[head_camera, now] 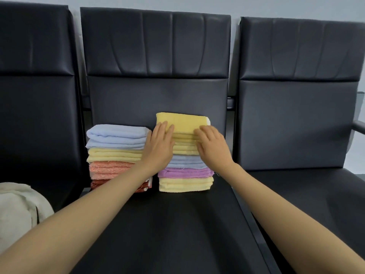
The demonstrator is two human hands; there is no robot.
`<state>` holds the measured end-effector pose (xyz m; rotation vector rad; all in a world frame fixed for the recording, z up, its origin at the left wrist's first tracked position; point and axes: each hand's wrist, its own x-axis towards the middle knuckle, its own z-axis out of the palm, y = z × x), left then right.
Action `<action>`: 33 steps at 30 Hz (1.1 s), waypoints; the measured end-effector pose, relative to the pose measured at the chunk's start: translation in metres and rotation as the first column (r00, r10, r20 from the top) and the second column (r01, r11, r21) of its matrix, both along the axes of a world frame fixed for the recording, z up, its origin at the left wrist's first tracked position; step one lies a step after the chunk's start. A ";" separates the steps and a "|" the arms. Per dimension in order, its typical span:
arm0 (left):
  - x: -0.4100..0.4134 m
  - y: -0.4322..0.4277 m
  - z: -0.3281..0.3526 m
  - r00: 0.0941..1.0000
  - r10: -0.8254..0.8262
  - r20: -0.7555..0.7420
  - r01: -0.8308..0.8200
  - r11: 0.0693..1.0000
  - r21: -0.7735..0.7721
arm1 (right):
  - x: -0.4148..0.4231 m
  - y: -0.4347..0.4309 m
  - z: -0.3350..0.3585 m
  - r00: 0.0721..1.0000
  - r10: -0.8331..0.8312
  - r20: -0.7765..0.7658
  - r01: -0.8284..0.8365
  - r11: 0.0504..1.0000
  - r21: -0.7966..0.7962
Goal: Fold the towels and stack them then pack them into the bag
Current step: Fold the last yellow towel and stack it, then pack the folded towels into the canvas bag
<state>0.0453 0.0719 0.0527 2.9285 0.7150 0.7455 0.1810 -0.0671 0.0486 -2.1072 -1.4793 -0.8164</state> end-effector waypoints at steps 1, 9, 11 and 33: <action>-0.001 0.001 -0.004 0.997 0.009 -0.077 -0.011 1.000 -0.024 | -0.003 -0.003 -0.004 1.000 -0.015 -0.014 0.014 0.996 -0.092; -0.005 0.004 0.007 0.978 -0.020 -0.210 -0.001 0.995 -0.102 | -0.012 -0.008 0.006 0.981 -0.116 -0.158 0.053 0.933 -0.355; -0.010 -0.004 0.016 0.990 -0.003 -0.141 -0.007 0.997 -0.071 | -0.017 -0.014 0.013 0.978 -0.106 -0.182 0.037 0.936 -0.349; -0.222 -0.211 -0.027 0.985 -0.130 -0.111 0.057 0.865 -0.498 | -0.201 -0.240 -0.023 0.816 -0.217 -0.535 -0.061 0.889 -0.454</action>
